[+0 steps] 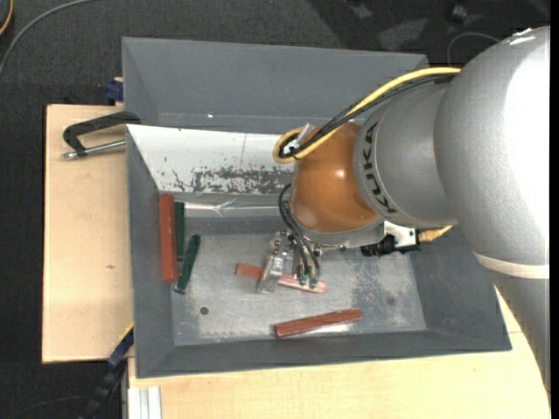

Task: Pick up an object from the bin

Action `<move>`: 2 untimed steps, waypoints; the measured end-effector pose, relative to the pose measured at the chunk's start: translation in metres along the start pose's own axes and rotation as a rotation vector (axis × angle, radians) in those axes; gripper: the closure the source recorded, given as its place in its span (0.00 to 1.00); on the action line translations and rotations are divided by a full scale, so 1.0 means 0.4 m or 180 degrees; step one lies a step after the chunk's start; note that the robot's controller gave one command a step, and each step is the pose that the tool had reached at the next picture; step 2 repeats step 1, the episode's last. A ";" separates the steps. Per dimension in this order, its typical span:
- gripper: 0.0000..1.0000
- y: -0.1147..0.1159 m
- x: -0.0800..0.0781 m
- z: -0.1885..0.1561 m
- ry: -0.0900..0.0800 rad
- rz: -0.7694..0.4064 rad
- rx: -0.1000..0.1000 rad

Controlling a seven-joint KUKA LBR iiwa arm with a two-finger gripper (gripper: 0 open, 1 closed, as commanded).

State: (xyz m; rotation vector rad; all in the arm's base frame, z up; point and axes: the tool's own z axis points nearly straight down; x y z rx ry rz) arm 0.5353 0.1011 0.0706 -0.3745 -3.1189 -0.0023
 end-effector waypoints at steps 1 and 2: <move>1.00 -0.068 -0.089 -0.341 -0.0044 0.0131 -0.0012; 1.00 -0.068 -0.089 -0.341 -0.0044 0.0131 -0.0012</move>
Offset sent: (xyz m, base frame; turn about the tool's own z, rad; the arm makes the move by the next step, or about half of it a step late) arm 0.0250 -0.0349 0.1302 0.0401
